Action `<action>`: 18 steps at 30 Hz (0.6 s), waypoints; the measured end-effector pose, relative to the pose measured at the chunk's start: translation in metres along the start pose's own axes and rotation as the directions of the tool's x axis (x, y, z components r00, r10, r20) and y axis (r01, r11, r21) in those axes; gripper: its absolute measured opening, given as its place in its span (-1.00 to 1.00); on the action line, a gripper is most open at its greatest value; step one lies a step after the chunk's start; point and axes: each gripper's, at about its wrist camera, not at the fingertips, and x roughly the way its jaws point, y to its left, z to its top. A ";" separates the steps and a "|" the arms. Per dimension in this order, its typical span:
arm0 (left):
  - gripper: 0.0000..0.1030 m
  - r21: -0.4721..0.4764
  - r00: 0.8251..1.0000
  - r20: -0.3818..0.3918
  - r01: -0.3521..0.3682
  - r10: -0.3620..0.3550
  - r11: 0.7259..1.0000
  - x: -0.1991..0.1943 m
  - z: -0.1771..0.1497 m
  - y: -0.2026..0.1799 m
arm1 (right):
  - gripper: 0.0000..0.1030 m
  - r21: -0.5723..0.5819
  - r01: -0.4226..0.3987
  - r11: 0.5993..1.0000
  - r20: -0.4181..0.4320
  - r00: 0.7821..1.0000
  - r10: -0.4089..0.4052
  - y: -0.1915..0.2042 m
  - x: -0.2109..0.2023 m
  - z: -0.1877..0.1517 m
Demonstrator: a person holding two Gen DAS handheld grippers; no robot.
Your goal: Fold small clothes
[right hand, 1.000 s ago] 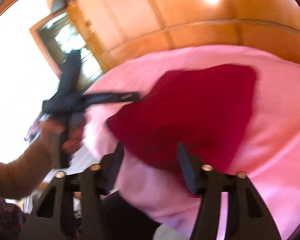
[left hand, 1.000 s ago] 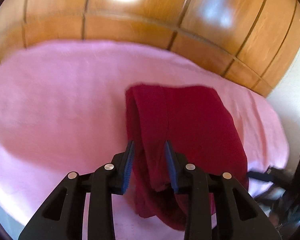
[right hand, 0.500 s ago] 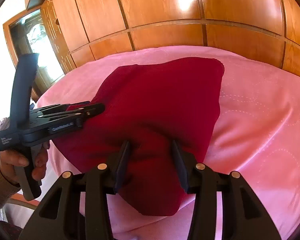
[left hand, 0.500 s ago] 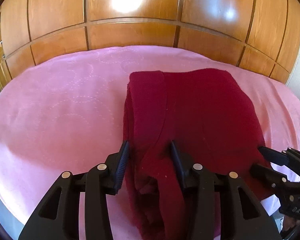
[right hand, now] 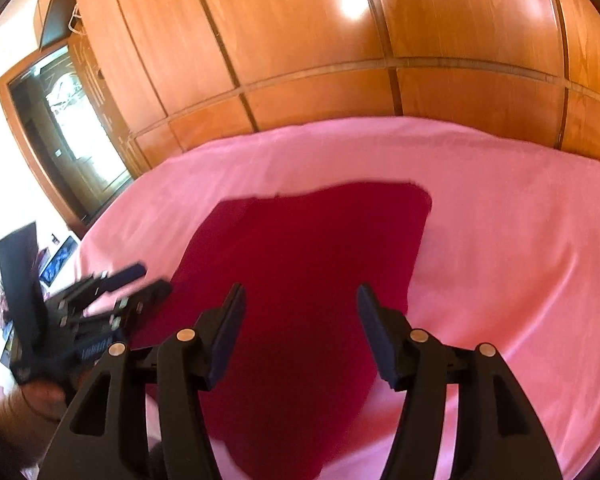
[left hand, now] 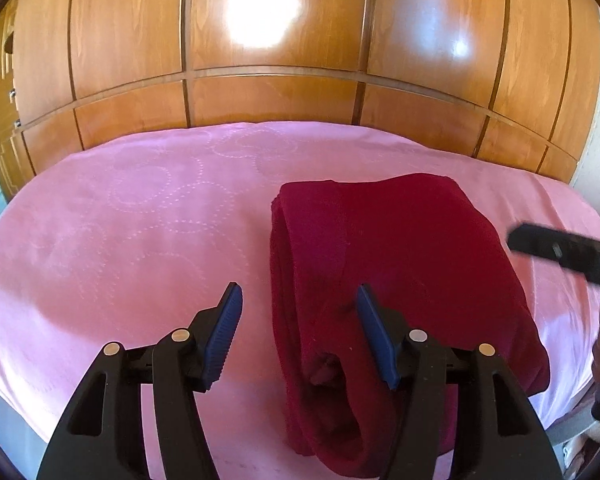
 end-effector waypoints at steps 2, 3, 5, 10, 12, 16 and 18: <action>0.13 -0.003 1.000 -0.006 0.001 -0.001 1.000 0.002 0.000 0.000 | 0.16 0.010 0.026 1.000 -0.013 1.000 -0.026 -0.002 0.016 0.012; 0.13 -0.002 1.000 -0.007 0.002 -0.002 1.000 0.003 0.000 0.001 | 0.17 0.016 0.032 0.999 -0.022 0.999 -0.031 -0.004 0.021 0.015; 0.13 0.002 1.000 -0.013 0.001 -0.001 1.000 0.006 0.001 0.001 | 0.17 0.024 0.067 0.997 -0.051 0.997 -0.066 -0.011 0.043 0.026; 0.30 0.003 1.000 -0.031 -0.001 0.001 1.000 0.018 -0.001 0.004 | 0.40 0.013 0.145 0.989 -0.138 0.980 -0.142 -0.029 0.091 0.031; 0.31 -0.002 0.999 -0.049 0.015 -0.016 1.000 0.024 -0.002 0.005 | 0.55 0.018 0.146 0.989 -0.149 0.979 -0.142 -0.033 0.098 0.030; 0.31 -0.042 0.994 -0.066 0.086 -0.089 0.995 0.033 -0.004 0.013 | 0.72 0.107 0.075 0.991 -0.137 0.989 -0.060 -0.053 0.090 0.026; 0.31 -0.063 0.988 -0.074 0.131 -0.136 0.989 0.037 -0.004 0.018 | 0.74 0.169 -0.004 0.986 -0.129 0.991 0.026 -0.064 0.082 0.018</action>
